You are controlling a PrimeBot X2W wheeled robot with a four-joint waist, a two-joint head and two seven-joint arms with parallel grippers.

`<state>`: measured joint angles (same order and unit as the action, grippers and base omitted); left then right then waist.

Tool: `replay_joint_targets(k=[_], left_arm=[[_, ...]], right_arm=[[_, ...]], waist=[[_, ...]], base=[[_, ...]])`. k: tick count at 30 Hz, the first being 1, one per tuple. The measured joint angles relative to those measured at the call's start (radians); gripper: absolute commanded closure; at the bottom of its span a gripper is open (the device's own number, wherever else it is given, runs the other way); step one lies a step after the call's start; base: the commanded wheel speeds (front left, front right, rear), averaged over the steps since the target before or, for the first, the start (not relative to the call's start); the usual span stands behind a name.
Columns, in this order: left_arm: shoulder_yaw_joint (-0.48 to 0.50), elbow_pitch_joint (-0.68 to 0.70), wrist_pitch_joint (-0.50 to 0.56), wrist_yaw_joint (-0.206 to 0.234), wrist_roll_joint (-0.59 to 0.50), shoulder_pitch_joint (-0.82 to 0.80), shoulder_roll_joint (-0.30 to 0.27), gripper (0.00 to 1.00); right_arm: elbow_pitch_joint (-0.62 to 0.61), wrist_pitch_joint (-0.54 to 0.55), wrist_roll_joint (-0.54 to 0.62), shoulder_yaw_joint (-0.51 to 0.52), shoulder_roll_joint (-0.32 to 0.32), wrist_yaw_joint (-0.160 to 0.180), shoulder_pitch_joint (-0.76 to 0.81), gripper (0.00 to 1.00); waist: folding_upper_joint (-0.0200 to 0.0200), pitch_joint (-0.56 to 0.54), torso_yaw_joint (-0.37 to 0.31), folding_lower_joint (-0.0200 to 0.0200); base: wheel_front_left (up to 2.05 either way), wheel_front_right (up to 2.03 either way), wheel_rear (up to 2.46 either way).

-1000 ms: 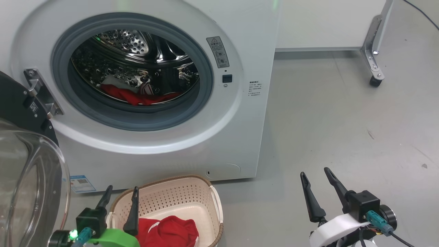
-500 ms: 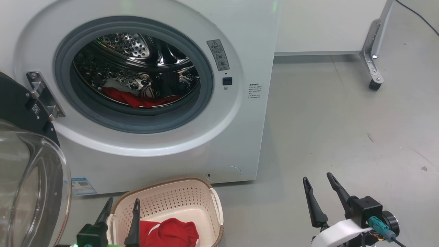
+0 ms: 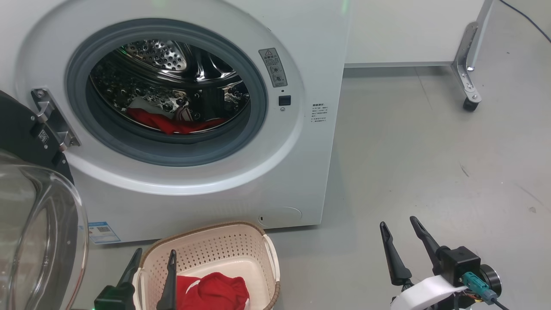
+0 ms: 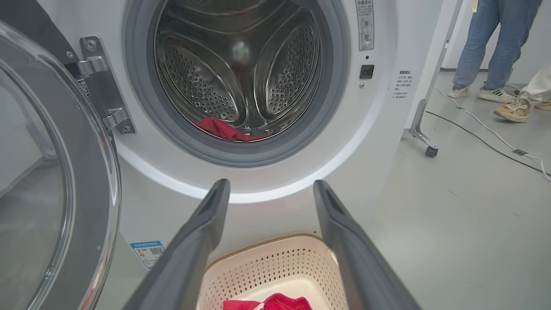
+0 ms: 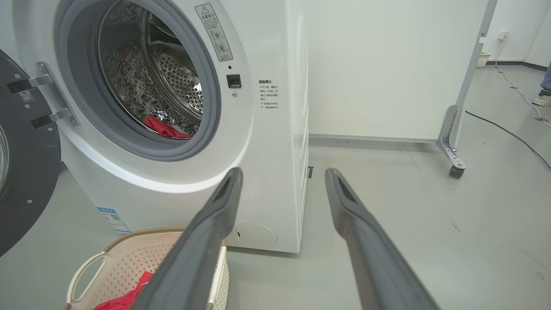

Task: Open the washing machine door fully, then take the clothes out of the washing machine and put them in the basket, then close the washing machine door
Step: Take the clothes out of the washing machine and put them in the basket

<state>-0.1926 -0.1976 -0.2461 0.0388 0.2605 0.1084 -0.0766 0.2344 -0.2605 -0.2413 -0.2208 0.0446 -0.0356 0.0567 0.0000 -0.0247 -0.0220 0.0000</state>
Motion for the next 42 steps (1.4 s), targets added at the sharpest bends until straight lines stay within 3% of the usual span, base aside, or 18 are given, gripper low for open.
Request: replay_joint_targets(k=[19,31,42], left_arm=[[-0.024,0.063,0.062,0.009,-0.009,-0.016,-0.002,0.0],[-0.051,0.011,0.16,-0.008,-0.02,-0.225,-0.002,0.0],[-0.05,-0.091,0.322,-0.028,-0.07,-0.449,-0.078,0.0]], right_arm=[[-0.051,0.0,0.005,-0.007,0.0,0.003,-0.009,0.0],[-0.098,0.0,0.014,-0.037,0.0,0.012,-0.085,0.0],[-0.141,0.0,-0.008,-0.082,0.001,0.03,-0.175,0.0]], waist=[[0.0,0.075,-0.001,0.0],[0.0,0.239,-0.021,0.0],[0.0,0.389,-0.07,0.0]], base=[[0.0,0.0,0.0],[0.0,0.0,0.0],[0.0,0.0,0.0]])
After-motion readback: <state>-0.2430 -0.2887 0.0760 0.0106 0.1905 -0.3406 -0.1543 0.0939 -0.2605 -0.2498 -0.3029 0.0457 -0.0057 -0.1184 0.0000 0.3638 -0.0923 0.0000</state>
